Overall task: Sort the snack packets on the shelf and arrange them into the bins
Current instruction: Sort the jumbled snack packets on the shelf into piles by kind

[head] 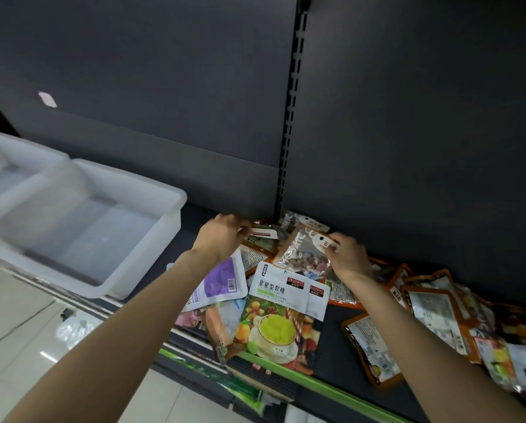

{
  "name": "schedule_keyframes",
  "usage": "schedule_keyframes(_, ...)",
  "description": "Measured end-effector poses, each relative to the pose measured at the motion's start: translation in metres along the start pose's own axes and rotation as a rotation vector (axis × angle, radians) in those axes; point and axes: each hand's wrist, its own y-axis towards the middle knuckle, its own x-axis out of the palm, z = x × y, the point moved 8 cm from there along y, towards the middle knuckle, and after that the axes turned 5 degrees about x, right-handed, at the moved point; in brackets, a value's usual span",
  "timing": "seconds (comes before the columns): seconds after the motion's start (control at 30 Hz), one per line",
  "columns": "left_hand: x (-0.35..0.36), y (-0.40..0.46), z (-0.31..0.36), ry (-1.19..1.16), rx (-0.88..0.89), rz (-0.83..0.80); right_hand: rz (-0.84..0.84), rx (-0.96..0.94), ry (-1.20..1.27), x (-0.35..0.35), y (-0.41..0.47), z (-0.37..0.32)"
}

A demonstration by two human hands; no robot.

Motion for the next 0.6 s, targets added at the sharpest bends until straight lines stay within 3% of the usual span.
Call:
schedule_keyframes(0.2, -0.015, 0.001, -0.004, -0.042, -0.028, 0.112, 0.095, -0.033, -0.022, -0.010, 0.004, -0.006)
schedule_keyframes(0.33, -0.030, -0.003, -0.026, -0.171, -0.078, 0.270, 0.262, 0.045, -0.123, -0.023, -0.003, 0.001)
schedule_keyframes(0.47, -0.044, -0.001, -0.045, -0.411, -0.140, 0.313, 0.170, 0.190, -0.377, -0.013, -0.011, 0.007)
schedule_keyframes(0.53, -0.053, -0.001, -0.049, -0.520, -0.157, 0.342, 0.216, 0.124, -0.359, -0.007, -0.023, -0.001)
schedule_keyframes(0.6, -0.057, -0.001, -0.044, -0.643, -0.099, 0.343, 0.324, -0.060, -0.272, -0.001, -0.039, -0.022)
